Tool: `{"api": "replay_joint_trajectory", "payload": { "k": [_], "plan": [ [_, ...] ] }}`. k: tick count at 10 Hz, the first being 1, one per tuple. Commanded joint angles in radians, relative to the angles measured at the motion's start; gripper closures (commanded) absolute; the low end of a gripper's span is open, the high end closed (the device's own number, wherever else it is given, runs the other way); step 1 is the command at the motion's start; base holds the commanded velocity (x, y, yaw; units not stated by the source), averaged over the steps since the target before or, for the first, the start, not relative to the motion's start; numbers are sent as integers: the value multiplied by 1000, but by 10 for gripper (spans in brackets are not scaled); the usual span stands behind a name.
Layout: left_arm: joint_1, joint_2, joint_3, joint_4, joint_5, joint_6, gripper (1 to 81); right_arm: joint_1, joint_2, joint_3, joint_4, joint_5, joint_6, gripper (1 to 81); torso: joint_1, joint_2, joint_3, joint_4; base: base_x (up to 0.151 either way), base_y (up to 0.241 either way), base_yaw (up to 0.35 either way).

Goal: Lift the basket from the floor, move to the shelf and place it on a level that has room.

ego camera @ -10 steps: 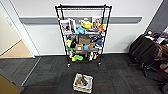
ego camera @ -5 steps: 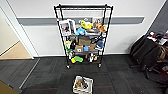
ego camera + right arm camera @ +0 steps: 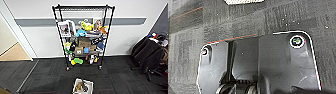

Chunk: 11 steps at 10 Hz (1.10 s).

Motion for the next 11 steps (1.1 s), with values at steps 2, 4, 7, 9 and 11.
{"api": "replay_joint_trajectory", "payload": {
  "k": [2, 4, 7, 9, 11],
  "plan": [
    [-37, -19, 12, -2, 46, -2, 10, 42, -8, 1, -4, -48, -5, 10, 0, -1, 0, 0, 121, 0, 0],
    [-37, -14, 12, -2, 46, -2, 10, 43, -8, 1, -3, -50, -4, 10, 0, -1, 0, 0, 121, 0, 0],
    [-35, -16, 12, -2, 46, -2, 10, 46, -5, 1, -3, -50, -4, 10, 0, -1, 0, 0, 121, 0, 0],
    [-32, -17, 12, -2, 46, -2, 10, 45, -5, 1, -3, -50, -4, 10, 0, -1, 0, 0, 121, 0, 0],
    [-27, -14, 12, 0, 46, -2, 10, 43, -5, 0, -4, -50, -4, 10, 0, -1, 0, 0, 116, 0, 0]
  ]
}}
